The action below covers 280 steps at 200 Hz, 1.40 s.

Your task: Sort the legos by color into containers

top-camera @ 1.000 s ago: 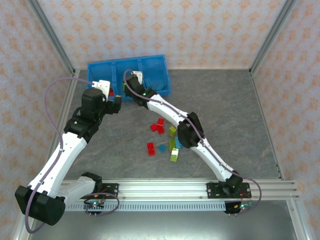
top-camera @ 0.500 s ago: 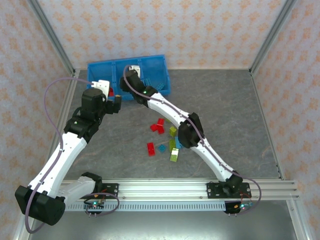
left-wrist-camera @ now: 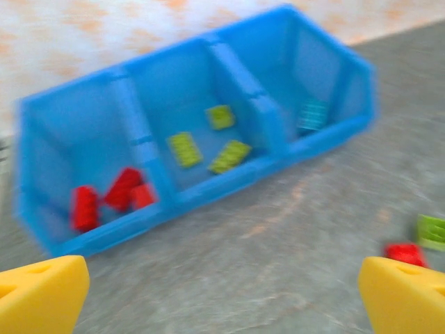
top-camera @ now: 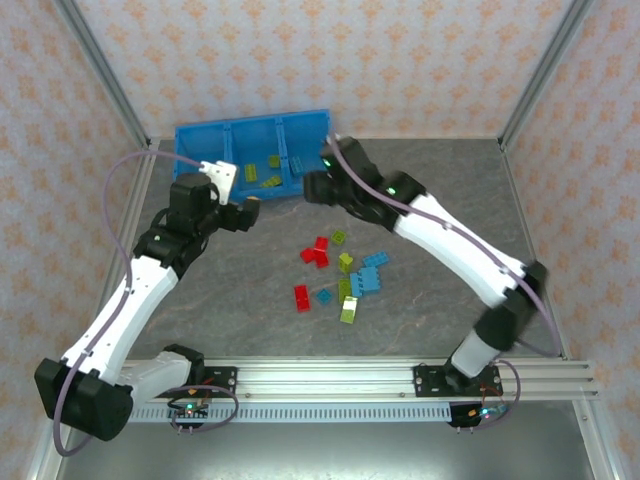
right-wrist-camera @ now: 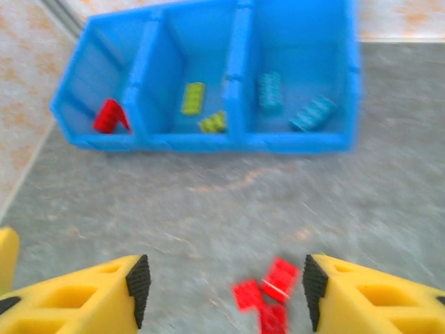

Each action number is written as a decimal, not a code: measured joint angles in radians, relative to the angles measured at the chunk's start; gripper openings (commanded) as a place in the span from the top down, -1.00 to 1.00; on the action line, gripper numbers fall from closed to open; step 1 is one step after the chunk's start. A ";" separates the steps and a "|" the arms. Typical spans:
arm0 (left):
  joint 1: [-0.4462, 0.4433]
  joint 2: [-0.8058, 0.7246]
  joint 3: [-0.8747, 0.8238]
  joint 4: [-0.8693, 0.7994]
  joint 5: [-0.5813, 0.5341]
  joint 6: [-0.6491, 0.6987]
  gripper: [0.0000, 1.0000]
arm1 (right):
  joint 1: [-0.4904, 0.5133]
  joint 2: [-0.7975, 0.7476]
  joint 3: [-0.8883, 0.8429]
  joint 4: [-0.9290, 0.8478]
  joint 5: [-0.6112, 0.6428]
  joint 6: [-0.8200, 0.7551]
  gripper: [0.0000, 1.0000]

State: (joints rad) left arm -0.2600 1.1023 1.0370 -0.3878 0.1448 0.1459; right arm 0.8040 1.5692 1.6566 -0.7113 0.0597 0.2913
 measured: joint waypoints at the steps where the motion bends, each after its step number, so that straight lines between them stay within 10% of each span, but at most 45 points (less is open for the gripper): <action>1: -0.001 0.002 0.002 0.000 0.006 0.002 -1.00 | 0.000 -0.012 -0.015 -0.001 0.006 -0.001 -0.32; 56: -0.211 0.121 0.036 -0.074 0.266 0.119 -1.00 | -0.039 -0.039 -0.307 -0.085 0.101 0.084 -0.33; 104: -0.229 0.124 0.036 -0.087 0.263 0.141 -1.00 | -0.299 0.061 -0.454 -0.055 0.002 0.324 -0.44; 153: -0.229 0.124 0.036 -0.088 0.219 0.144 -1.00 | -0.288 0.248 -0.412 -0.048 -0.109 0.557 -0.50; 280: -0.229 0.109 0.035 -0.087 0.084 0.132 -1.00 | -0.293 0.130 -0.433 0.036 -0.039 0.764 0.58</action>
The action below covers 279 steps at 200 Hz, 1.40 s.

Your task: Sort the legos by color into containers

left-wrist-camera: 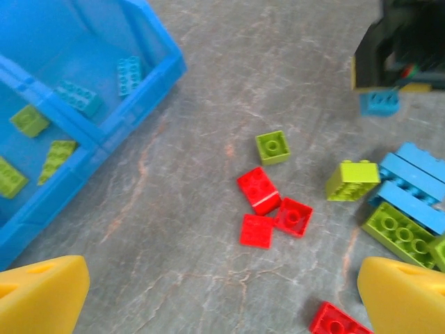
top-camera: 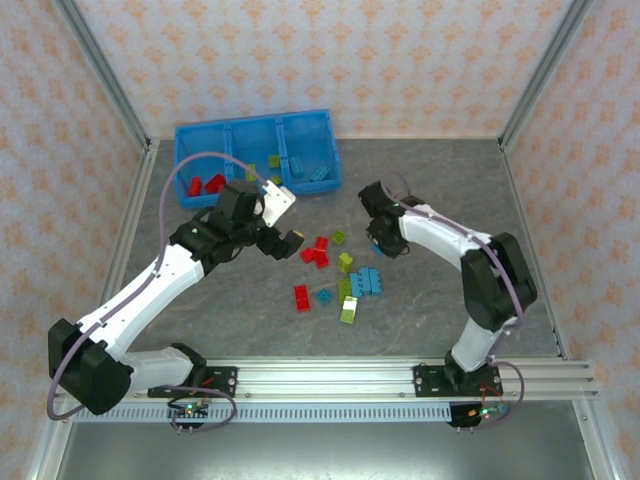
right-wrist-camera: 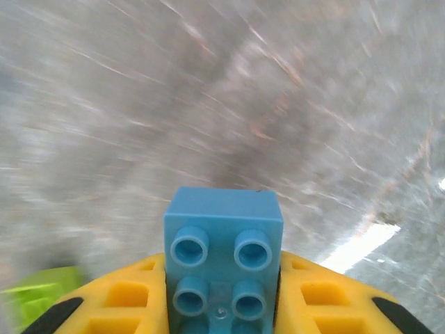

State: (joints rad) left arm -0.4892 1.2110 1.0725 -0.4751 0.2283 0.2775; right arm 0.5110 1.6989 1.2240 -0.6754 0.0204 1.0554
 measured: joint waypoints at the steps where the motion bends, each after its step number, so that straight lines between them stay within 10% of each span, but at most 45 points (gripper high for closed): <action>1: 0.000 -0.001 0.000 0.000 -0.003 0.000 -1.00 | 0.000 -0.002 0.003 0.002 0.001 -0.002 0.58; 64: 0.001 -0.076 -0.011 0.037 -0.393 -0.071 -1.00 | 0.142 0.072 0.434 0.260 0.130 -0.459 0.50; 142: 0.001 -0.090 -0.040 0.064 -0.516 -0.071 -1.00 | 0.141 0.686 0.966 0.341 0.254 -0.829 0.37; 180: 0.001 -0.090 -0.042 0.076 -0.537 -0.076 -1.00 | 0.116 0.875 1.214 0.259 0.256 -0.817 -0.06; 231: 0.001 -0.090 -0.047 0.084 -0.552 -0.079 -1.00 | 0.104 0.826 1.210 0.175 0.204 -0.814 -0.17; 279: 0.005 -0.080 -0.047 0.092 -0.562 -0.117 -0.97 | 0.108 0.285 0.692 0.151 0.034 -0.797 -0.23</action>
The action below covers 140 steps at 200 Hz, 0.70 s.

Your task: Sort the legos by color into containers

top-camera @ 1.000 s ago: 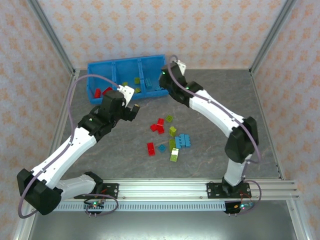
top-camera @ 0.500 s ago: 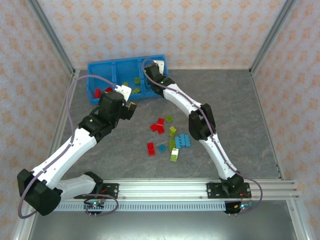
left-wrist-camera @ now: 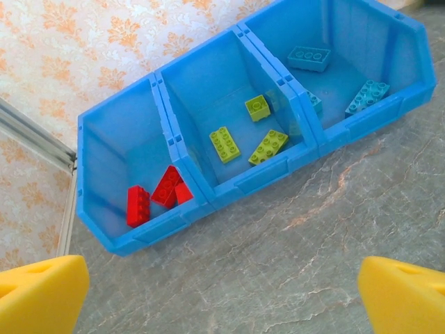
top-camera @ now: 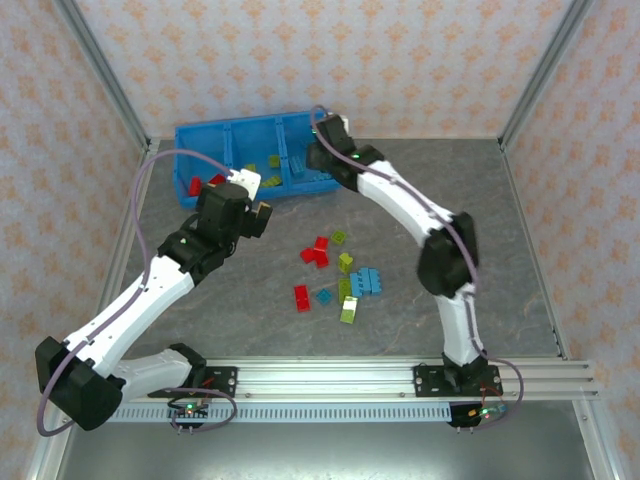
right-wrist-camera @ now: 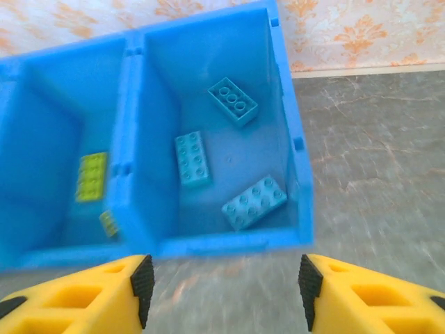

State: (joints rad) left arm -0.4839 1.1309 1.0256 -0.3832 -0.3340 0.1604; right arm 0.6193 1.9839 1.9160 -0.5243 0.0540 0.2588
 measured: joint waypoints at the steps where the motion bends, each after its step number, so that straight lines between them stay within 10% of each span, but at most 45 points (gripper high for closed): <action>1: 0.000 0.002 0.000 0.000 0.000 -0.004 -0.97 | 0.000 -0.013 -0.010 0.001 -0.003 0.002 -0.25; 63: 0.006 0.149 0.123 -0.134 0.155 -0.364 -0.76 | 0.013 -0.809 -0.593 -0.016 -0.137 0.102 -0.94; 140: -0.089 0.574 0.198 -0.167 0.416 -0.716 -0.51 | 0.013 -0.920 -0.752 -0.143 -0.137 0.214 -0.98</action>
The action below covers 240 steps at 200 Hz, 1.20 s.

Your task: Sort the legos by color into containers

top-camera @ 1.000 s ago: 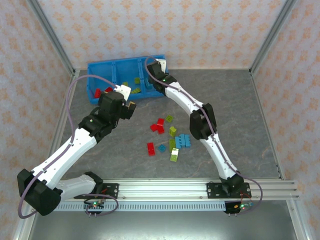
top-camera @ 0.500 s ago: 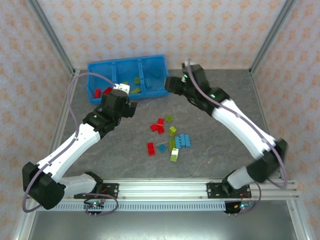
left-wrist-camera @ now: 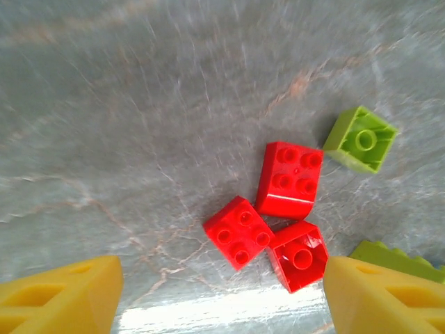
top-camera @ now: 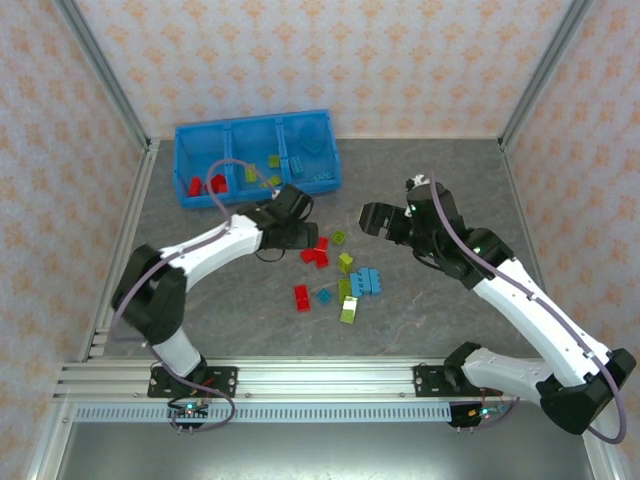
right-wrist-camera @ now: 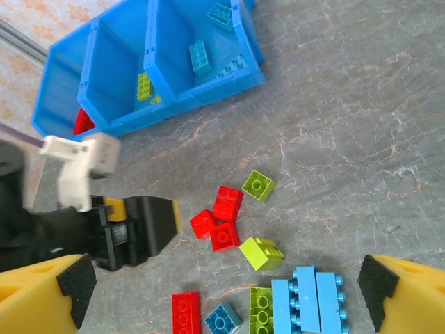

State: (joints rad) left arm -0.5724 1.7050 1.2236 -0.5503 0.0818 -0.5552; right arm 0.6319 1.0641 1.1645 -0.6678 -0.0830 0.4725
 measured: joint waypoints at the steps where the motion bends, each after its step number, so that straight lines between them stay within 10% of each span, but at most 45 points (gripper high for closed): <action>1: 0.000 0.004 0.001 0.000 0.001 -0.002 -0.51 | 0.000 0.001 0.000 0.000 0.000 0.000 -0.99; 78: -0.002 0.182 0.070 -0.022 0.045 -0.129 -0.48 | 0.000 0.077 0.000 -0.021 -0.001 0.028 -0.98; 141: -0.002 0.231 0.051 -0.019 0.038 -0.133 0.02 | 0.000 0.077 0.000 -0.025 -0.005 0.051 -0.98; 240: 0.115 -0.016 -0.050 -0.032 -0.011 -0.119 0.50 | 0.002 0.117 0.000 0.028 -0.219 0.056 -0.99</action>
State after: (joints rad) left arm -0.4572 1.6886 1.1740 -0.5827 0.0711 -0.6739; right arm 0.6342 1.1812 1.1641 -0.6399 -0.3019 0.5282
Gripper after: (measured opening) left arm 0.317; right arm 0.993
